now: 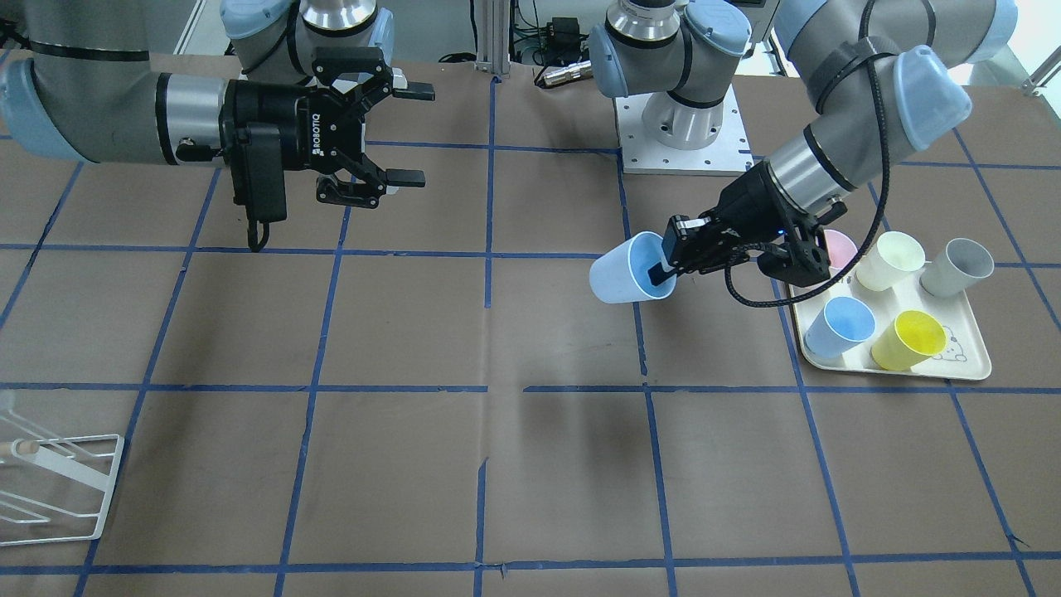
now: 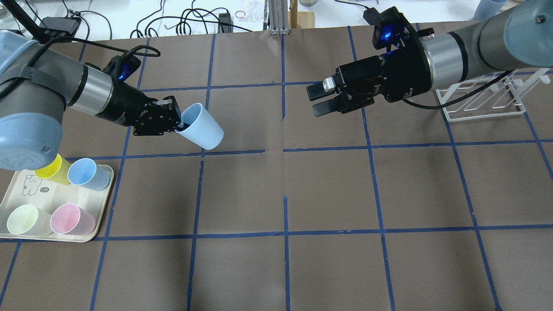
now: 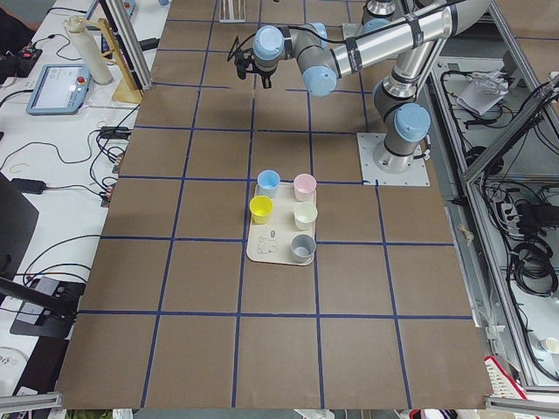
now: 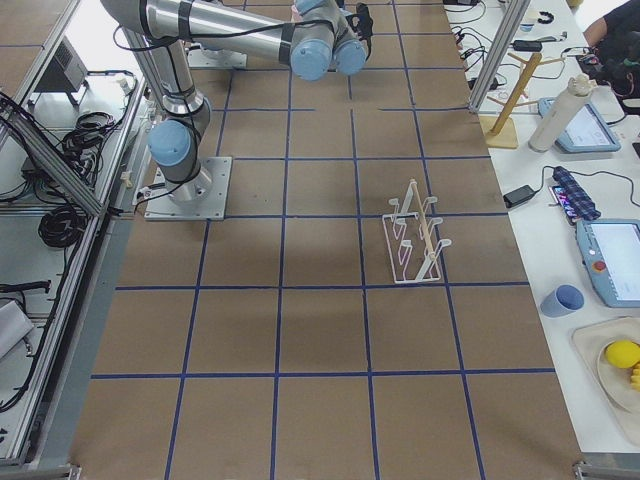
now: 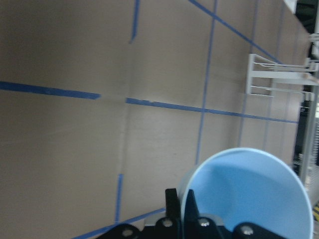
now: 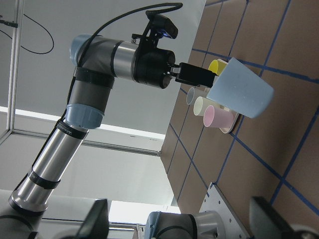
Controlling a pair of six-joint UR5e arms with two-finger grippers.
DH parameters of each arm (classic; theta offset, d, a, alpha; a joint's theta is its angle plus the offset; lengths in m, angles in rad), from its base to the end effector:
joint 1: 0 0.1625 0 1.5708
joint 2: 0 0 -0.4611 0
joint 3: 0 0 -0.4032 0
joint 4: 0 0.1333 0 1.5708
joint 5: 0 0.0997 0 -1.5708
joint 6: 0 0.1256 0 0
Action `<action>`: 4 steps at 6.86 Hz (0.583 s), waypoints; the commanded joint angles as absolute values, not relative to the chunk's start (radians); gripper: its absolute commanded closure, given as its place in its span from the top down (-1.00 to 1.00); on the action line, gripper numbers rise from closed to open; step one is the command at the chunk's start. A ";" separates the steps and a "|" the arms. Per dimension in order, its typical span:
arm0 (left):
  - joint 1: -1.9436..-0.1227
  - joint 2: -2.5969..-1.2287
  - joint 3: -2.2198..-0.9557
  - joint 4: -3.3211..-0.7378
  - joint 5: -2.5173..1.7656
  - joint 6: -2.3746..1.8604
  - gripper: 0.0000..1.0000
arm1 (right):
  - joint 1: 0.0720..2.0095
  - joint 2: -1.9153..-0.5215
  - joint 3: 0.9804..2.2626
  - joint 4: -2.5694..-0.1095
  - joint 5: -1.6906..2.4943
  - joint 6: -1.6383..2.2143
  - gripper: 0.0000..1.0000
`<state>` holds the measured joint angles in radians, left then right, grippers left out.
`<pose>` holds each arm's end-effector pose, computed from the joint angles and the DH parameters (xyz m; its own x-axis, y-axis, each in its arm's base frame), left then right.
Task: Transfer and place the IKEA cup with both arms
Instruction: 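Open the right gripper and pull it back while the left gripper lowers the cup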
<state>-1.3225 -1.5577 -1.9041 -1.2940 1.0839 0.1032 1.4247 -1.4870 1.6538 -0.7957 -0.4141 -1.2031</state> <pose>-0.0703 -0.5042 0.3814 -0.8725 -0.1359 0.4694 -0.1565 0.9877 -0.0050 0.1796 -0.4853 0.4447 -0.1843 -0.2587 -0.9482 -0.2401 0.9473 -0.2118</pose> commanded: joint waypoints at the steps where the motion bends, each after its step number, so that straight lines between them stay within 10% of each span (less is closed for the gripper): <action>1: -1.237 -1.557 -1.821 -1.308 1.382 0.307 -1.00 | 1.424 -1.451 1.596 -0.892 -0.571 -0.964 1.00; 4: -0.899 -1.589 -1.731 -1.417 1.423 0.756 -1.00 | 1.439 -1.454 1.601 -1.407 -0.993 -0.351 1.00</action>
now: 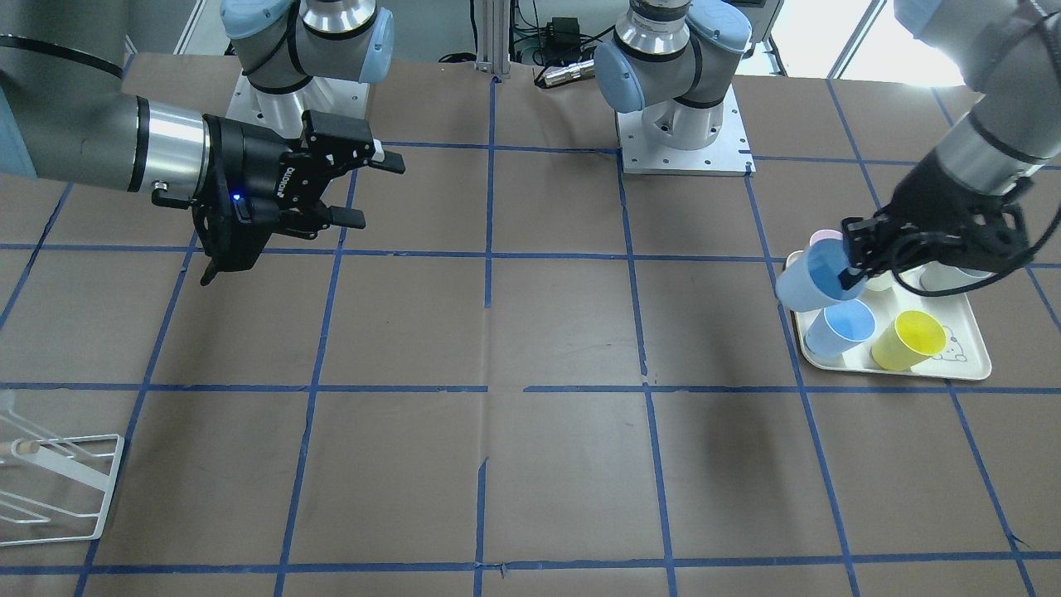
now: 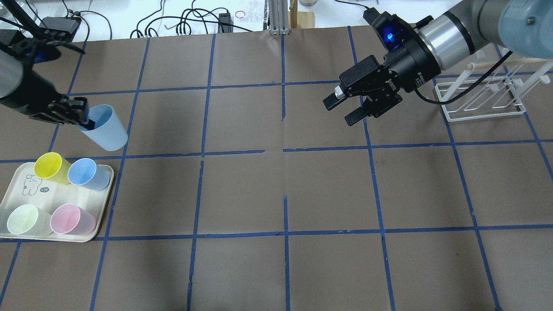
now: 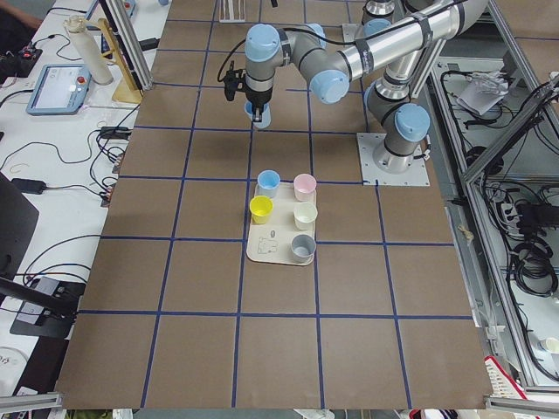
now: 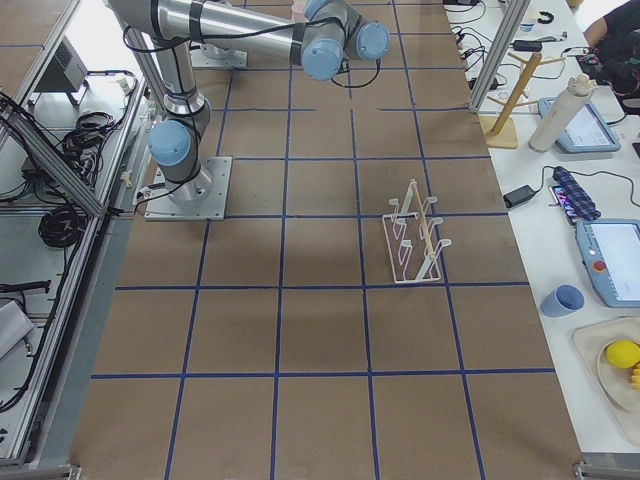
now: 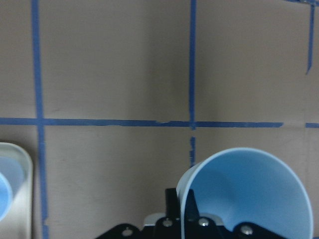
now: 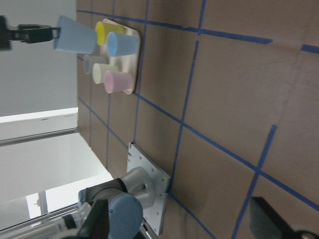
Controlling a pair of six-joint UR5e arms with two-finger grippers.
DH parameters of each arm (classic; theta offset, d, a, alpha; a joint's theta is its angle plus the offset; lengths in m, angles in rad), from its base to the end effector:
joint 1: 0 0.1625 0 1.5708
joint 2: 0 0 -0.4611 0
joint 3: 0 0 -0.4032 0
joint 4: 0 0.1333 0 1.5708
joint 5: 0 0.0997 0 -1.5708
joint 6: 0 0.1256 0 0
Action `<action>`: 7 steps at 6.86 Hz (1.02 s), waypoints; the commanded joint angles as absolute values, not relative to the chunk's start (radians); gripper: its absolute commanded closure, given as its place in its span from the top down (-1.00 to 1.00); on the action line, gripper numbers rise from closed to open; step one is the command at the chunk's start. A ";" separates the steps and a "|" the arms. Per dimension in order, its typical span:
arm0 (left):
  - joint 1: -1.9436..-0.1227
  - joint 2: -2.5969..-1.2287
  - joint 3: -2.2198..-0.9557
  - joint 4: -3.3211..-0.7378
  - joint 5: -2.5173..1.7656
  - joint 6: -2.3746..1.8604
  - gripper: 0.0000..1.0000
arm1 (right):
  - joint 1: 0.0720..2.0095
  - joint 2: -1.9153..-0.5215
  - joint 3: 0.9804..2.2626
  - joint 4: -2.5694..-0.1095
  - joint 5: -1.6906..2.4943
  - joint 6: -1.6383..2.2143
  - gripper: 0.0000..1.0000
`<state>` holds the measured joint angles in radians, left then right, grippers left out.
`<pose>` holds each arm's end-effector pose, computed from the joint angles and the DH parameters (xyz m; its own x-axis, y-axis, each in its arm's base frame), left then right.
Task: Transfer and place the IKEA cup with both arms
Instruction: 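Set the cup down on the white tray corner with the left gripper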
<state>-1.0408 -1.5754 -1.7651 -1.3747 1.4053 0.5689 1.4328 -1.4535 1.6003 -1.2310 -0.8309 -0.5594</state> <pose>0.1182 -0.5064 0.4198 -0.9891 0.0444 0.1403 0.0324 0.9957 -0.0864 0.1475 -0.5228 0.4328 -0.6478 -0.1138 -0.7533 -0.2621 0.9617 0.0801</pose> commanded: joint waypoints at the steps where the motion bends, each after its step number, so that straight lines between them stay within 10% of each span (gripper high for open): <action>1: -0.794 -1.612 -1.720 -1.436 1.420 0.902 -1.00 | 1.451 -1.457 1.592 -1.417 -1.091 -0.307 1.00; 7: -0.615 -1.964 -1.567 -1.186 1.385 1.284 -1.00 | 1.454 -1.466 1.588 -1.621 -1.246 -0.104 1.00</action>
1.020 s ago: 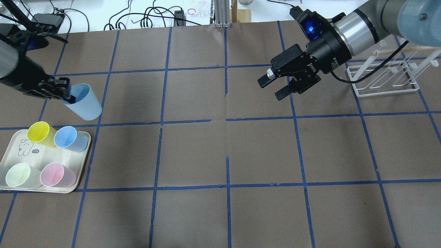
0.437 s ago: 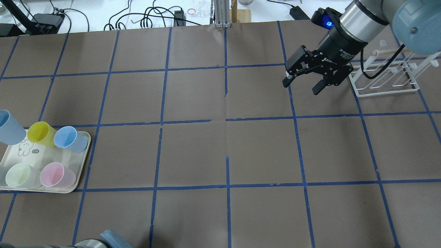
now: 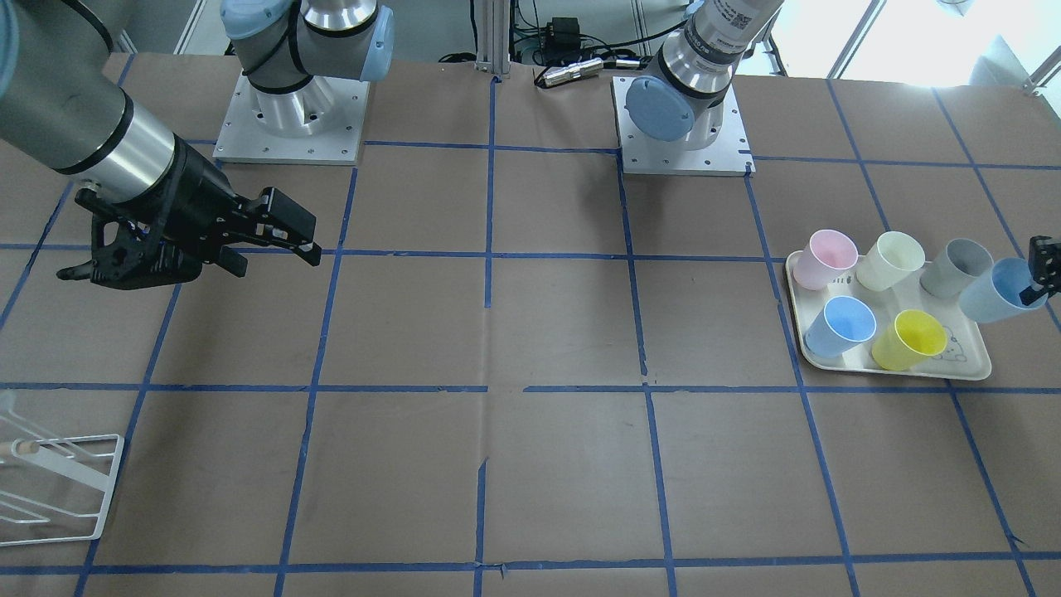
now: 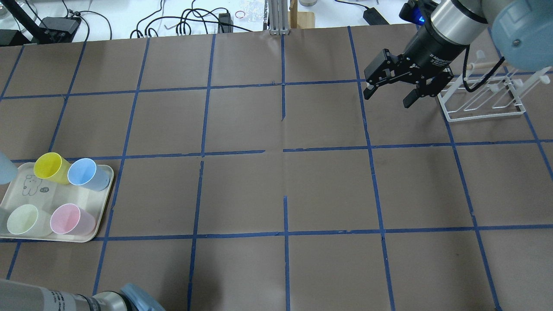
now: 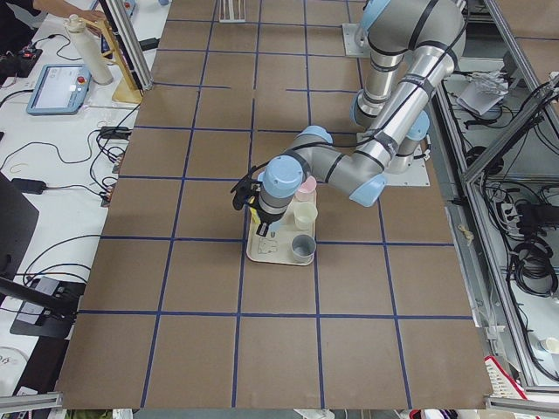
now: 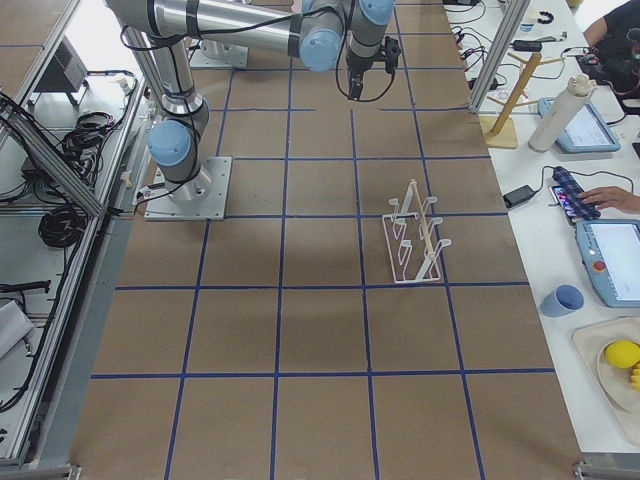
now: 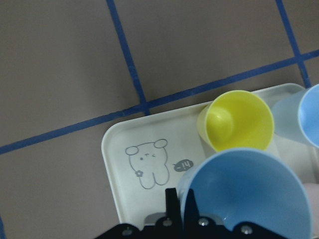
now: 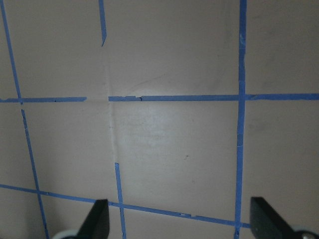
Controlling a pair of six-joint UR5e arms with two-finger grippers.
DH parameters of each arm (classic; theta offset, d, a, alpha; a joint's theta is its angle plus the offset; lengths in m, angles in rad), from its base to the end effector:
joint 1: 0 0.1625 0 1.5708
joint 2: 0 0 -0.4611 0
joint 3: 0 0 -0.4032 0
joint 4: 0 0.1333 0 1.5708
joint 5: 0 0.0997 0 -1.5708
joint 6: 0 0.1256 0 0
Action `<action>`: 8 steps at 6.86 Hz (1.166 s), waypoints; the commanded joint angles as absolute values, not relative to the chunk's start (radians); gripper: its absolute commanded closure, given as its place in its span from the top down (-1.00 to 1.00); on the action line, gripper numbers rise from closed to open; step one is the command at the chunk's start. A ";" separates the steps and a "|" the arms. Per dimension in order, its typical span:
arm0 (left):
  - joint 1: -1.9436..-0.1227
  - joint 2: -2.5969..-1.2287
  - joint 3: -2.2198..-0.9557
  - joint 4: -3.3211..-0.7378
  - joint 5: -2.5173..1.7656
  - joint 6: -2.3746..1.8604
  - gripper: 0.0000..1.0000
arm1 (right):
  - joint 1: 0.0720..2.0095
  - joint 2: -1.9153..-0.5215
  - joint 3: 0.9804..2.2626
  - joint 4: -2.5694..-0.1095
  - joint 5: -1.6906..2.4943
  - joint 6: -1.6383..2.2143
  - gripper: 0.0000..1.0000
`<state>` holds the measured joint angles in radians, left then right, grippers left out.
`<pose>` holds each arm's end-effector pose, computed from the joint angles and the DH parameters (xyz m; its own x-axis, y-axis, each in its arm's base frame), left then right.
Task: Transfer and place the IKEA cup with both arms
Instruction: 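Set the cup down on the white tray corner with the left gripper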
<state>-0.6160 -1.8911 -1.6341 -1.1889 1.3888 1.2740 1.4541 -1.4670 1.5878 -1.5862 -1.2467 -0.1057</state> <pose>0.4147 -0.4847 0.3255 -0.9466 0.3177 0.0546 0.3044 0.9368 -0.1726 0.1099 -0.5512 0.4436 -0.9446 0.0386 -0.3260 0.0162 0.9973 0.0712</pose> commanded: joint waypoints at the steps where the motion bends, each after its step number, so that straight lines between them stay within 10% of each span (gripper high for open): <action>1: -0.620 -2.006 -1.559 -1.186 1.350 1.282 -1.00 | 1.454 -1.465 1.588 -1.623 -1.249 -0.104 1.00; 8: -0.614 -2.097 -1.580 -1.089 1.336 1.328 -1.00 | 1.453 -1.465 1.586 -1.624 -1.247 -0.104 1.00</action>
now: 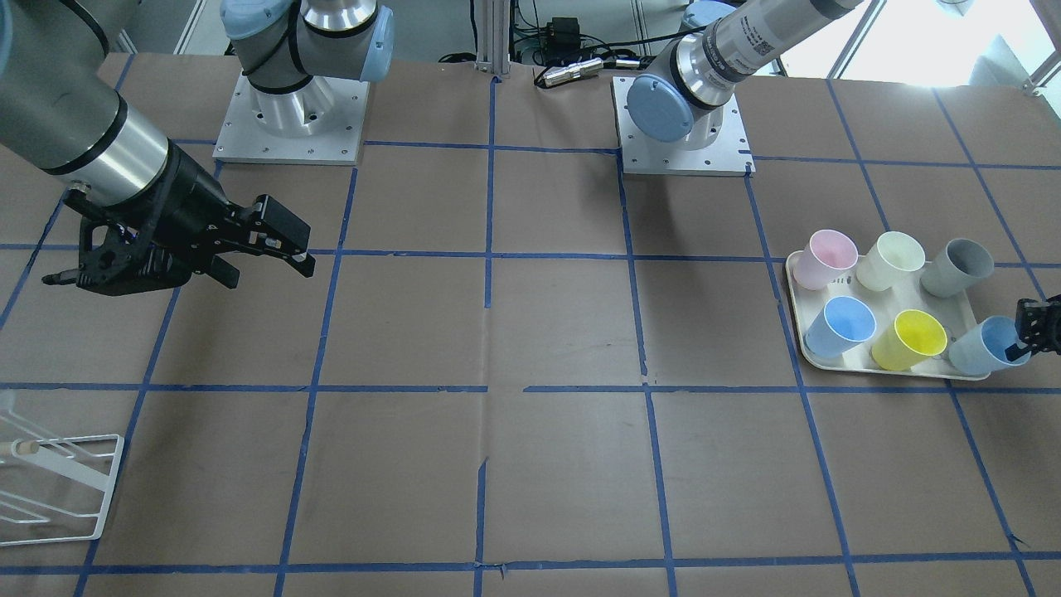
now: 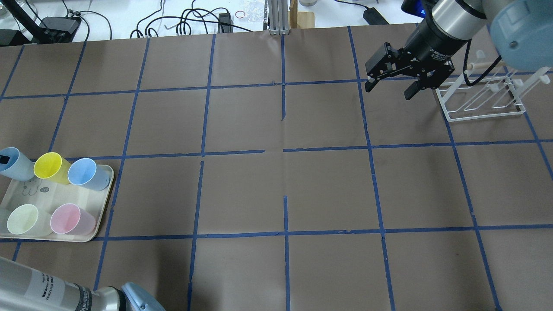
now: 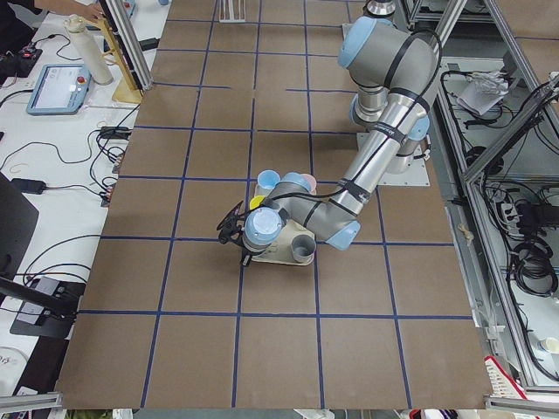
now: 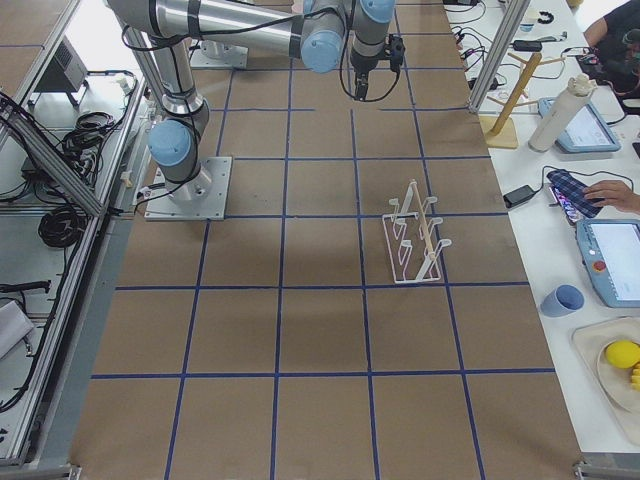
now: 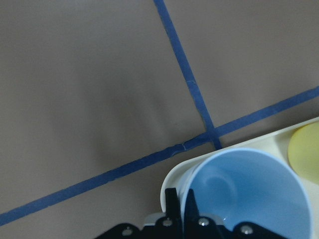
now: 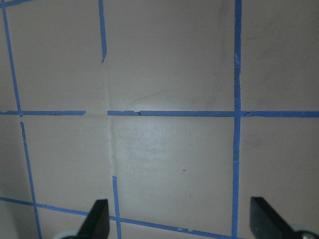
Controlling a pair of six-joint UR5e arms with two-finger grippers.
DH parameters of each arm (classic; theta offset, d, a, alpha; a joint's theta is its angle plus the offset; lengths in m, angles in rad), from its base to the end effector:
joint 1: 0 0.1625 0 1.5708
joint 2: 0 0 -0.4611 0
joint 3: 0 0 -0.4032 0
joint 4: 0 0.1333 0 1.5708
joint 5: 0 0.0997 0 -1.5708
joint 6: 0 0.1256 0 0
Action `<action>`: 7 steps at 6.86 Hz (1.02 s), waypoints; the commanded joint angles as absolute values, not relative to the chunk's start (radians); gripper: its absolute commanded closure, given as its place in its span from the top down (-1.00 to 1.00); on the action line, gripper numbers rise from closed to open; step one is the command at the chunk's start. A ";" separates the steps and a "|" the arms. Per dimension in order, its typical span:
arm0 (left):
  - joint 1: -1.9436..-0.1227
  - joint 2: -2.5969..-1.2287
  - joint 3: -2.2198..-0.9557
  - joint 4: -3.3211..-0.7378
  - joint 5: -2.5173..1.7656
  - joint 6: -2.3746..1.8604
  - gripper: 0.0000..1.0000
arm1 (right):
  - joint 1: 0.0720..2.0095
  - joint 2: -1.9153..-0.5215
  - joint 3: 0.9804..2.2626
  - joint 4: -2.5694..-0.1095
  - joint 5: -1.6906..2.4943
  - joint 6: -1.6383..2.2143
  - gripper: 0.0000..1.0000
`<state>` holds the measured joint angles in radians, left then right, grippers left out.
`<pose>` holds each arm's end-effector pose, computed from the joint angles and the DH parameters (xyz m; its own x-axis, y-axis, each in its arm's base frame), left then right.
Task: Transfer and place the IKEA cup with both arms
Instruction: 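Open the left gripper to release the cup on the tray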
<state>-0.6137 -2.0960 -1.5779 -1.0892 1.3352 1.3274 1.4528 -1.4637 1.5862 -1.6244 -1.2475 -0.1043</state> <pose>0.4557 -0.5199 0.2298 -0.9250 0.3650 0.1054 0.3373 0.9167 -0.2140 0.1083 -0.5574 0.4460 -0.9462 0.0295 -0.3224 0.0190 0.9992 0.0355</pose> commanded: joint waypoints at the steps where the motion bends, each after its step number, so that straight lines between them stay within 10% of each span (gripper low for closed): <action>1: -0.612 -2.097 -1.578 -1.088 1.338 1.333 -1.00 | 1.453 -1.465 1.586 -1.624 -1.246 -0.106 1.00; 3: -0.612 -2.105 -1.572 -1.086 1.338 1.347 -1.00 | 1.451 -1.465 1.585 -1.624 -1.246 -0.106 1.00; 4: -0.612 -2.109 -1.571 -1.085 1.338 1.347 -0.73 | 1.451 -1.465 1.585 -1.624 -1.246 -0.107 1.00; 5: -0.612 -2.115 -1.572 -1.085 1.335 1.345 0.36 | 1.451 -1.466 1.585 -1.623 -1.247 -0.106 1.00; 7: -0.614 -2.106 -1.556 -1.098 1.345 1.324 0.58 | 1.451 -1.473 1.585 -1.624 -1.247 -0.106 1.00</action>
<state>-0.6130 -2.1106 -1.5672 -1.0886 1.3388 1.3361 1.4512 -1.4691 1.5846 -1.6241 -1.2476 -0.1060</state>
